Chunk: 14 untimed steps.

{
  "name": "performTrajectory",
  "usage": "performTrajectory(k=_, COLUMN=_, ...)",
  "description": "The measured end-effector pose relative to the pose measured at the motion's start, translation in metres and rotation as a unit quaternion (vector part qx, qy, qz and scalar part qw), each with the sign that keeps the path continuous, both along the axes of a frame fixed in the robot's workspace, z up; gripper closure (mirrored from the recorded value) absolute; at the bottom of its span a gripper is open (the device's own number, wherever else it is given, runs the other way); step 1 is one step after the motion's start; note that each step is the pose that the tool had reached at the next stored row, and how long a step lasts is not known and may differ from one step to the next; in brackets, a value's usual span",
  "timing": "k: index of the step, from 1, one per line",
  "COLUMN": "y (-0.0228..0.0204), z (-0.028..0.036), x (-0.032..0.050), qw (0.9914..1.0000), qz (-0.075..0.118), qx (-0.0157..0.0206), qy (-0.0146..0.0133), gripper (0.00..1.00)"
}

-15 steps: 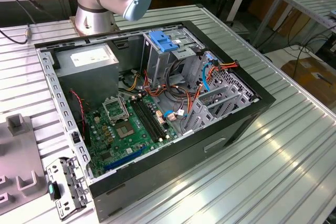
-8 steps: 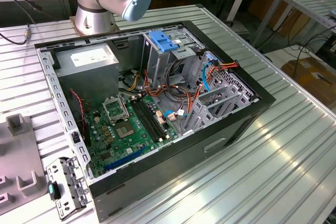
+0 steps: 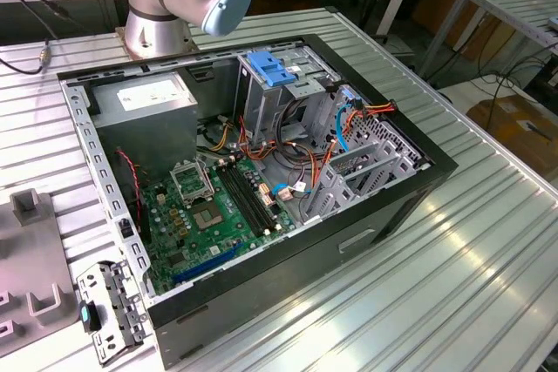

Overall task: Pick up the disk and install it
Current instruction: 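Pick up the disk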

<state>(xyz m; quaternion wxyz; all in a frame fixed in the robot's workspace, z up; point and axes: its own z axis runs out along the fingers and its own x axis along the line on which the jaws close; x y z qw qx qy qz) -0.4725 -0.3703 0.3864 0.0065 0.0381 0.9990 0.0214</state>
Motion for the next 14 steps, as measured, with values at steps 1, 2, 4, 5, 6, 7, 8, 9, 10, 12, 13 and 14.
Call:
performTrajectory(k=1, y=0.0000, z=0.0000, x=-0.0001, qw=1.00000, qz=0.000, qx=0.0000, qy=0.0000, gripper=0.89)
performTrajectory(k=2, y=0.0000, z=0.0000, x=-0.0001, qw=1.00000, qz=0.000, qx=0.0000, qy=0.0000, gripper=0.89)
performTrajectory(k=4, y=0.0000, z=0.0000, x=-0.0001, qw=1.00000, qz=0.000, qx=0.0000, qy=0.0000, gripper=0.89)
performTrajectory(k=5, y=0.0000, z=0.0000, x=-0.0002, qw=1.00000, qz=0.000, qx=0.0000, qy=0.0000, gripper=0.89)
performTrajectory(k=6, y=0.0000, z=0.0000, x=-0.0002, qw=1.00000, qz=0.000, qx=0.0000, qy=0.0000, gripper=0.89)
performTrajectory(k=7, y=0.0000, z=0.0000, x=-0.0002, qw=1.00000, qz=0.000, qx=0.0000, qy=0.0000, gripper=0.89)
performTrajectory(k=8, y=0.0000, z=0.0000, x=-0.0002, qw=1.00000, qz=0.000, qx=0.0000, qy=0.0000, gripper=0.89)
performTrajectory(k=9, y=0.0000, z=0.0000, x=-0.0002, qw=1.00000, qz=0.000, qx=0.0000, qy=0.0000, gripper=0.89)
performTrajectory(k=10, y=0.0000, z=0.0000, x=-0.0002, qw=1.00000, qz=0.000, qx=0.0000, qy=0.0000, gripper=0.89)
performTrajectory(k=12, y=0.0000, z=0.0000, x=-0.0003, qw=1.00000, qz=0.001, qx=0.0000, qy=0.0000, gripper=0.89)
performTrajectory(k=13, y=0.0000, z=0.0000, x=-0.0003, qw=0.99999, qz=0.004, qx=0.0000, qy=0.0000, gripper=0.89)
performTrajectory(k=14, y=0.0000, z=0.0000, x=-0.0004, qw=0.99995, qz=0.010, qx=0.0000, qy=0.0000, gripper=0.89)
